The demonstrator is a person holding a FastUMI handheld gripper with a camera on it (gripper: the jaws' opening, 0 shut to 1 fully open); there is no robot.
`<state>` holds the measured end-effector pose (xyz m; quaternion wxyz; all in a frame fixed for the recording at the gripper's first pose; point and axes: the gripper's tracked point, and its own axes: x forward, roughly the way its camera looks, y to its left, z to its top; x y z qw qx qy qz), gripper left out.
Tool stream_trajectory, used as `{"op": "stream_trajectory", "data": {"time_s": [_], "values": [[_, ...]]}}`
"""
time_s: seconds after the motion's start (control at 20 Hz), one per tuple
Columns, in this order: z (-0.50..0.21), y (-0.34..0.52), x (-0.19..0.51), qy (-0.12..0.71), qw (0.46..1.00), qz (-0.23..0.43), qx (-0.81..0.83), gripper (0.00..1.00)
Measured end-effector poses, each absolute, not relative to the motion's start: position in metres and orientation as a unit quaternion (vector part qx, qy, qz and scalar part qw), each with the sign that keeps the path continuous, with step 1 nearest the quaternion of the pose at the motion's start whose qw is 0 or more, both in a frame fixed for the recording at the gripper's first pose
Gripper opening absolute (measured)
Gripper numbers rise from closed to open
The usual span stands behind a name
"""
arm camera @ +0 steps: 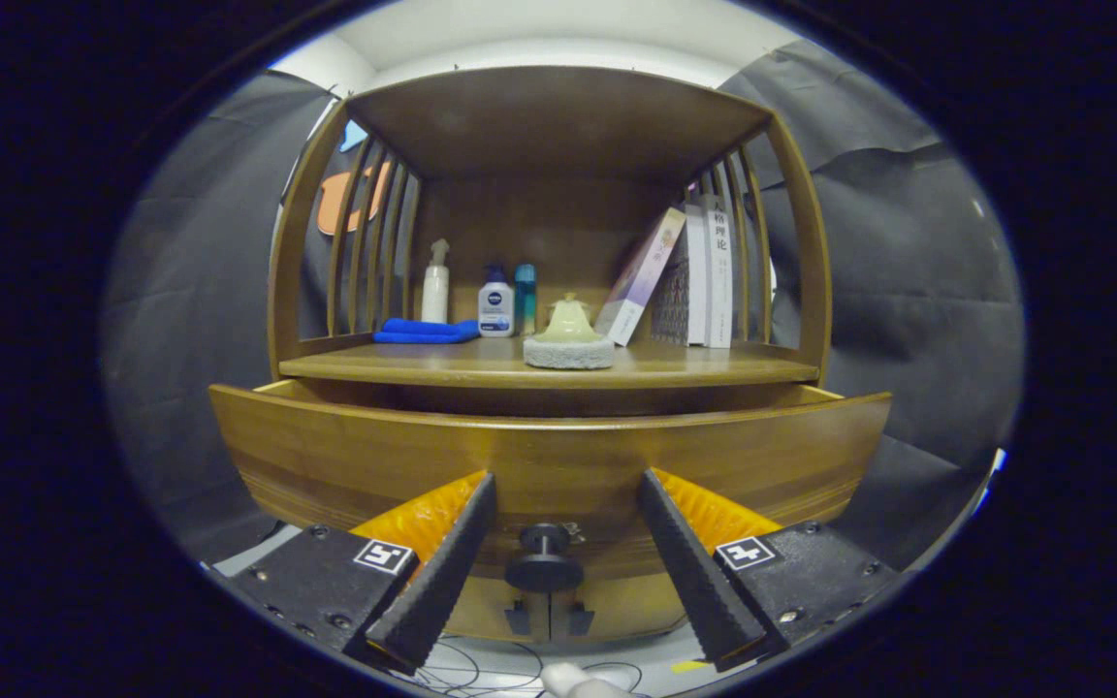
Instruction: Pull open the drawer, take out the items inside it, and place them on the countertop above the cabinet.
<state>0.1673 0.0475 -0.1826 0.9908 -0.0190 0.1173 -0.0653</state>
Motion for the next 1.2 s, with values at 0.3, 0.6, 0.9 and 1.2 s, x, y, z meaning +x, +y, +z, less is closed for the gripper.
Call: {"op": "stream_trajectory", "data": {"time_s": [0.3,0.6,0.9,1.2], "values": [[-0.185,0.045,0.205,0.117,0.991,-0.063,-0.021,0.99],[-0.189,0.044,0.232,0.103,0.993,-0.06,-0.019,0.99],[-0.192,0.045,0.236,0.097,0.994,-0.053,0.006,0.98],[-0.196,0.047,0.235,0.135,0.989,-0.058,-0.017,0.98]]}}
